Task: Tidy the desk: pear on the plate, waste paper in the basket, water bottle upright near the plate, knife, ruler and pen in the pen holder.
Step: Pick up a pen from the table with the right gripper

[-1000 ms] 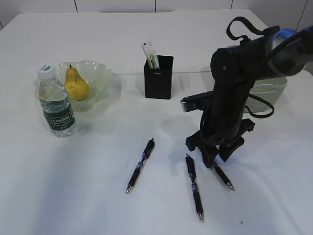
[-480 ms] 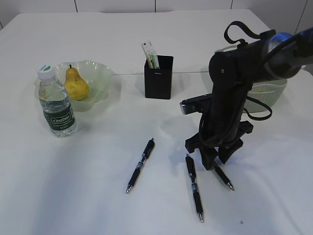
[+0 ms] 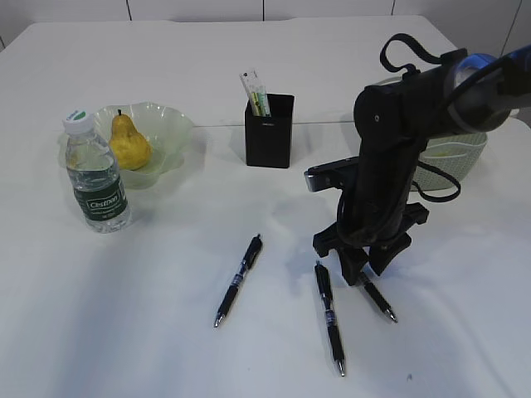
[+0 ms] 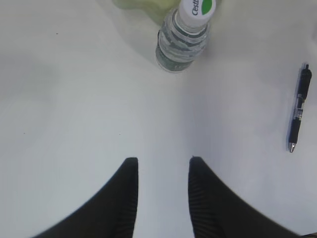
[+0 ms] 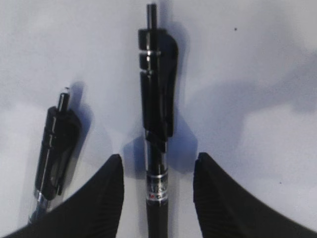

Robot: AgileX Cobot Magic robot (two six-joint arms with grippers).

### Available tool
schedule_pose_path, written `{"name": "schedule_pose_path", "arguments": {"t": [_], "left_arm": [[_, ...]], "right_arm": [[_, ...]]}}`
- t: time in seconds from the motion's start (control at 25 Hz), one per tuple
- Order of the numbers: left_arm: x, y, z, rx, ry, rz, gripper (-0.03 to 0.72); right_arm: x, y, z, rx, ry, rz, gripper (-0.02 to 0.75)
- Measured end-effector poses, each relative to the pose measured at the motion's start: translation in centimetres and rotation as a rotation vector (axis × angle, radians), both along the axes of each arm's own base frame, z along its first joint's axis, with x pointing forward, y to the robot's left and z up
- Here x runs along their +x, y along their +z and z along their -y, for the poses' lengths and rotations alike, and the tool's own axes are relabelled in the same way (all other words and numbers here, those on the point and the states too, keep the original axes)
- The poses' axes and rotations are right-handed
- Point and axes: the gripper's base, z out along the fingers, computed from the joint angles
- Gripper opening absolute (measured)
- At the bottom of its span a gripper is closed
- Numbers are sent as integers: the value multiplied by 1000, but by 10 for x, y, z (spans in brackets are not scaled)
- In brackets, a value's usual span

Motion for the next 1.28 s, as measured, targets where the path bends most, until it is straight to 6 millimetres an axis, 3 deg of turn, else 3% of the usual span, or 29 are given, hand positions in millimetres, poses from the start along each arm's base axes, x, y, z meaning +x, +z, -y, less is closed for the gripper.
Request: {"name": "schedule_pose_path", "arguments": {"t": [1.28], "left_arm": [[0, 0, 0, -2, 0, 0, 237]], "right_arm": [[1, 0, -1, 5, -2, 13, 373]]}}
